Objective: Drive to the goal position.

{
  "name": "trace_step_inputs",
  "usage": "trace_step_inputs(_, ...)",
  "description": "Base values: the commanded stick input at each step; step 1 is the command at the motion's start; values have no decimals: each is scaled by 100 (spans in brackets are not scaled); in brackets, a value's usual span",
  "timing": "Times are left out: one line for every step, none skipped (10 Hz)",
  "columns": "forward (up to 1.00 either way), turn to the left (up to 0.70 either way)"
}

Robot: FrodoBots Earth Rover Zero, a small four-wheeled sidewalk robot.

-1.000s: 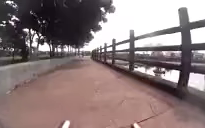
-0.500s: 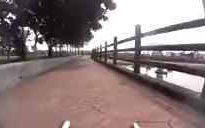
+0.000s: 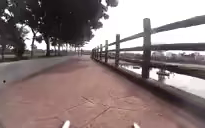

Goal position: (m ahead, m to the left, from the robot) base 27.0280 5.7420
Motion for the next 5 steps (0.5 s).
trace_step_inputs(100, 0)
trace_step_inputs(100, 0)
trace_step_inputs(100, 0)
trace_step_inputs(100, 0)
trace_step_inputs(100, 1)
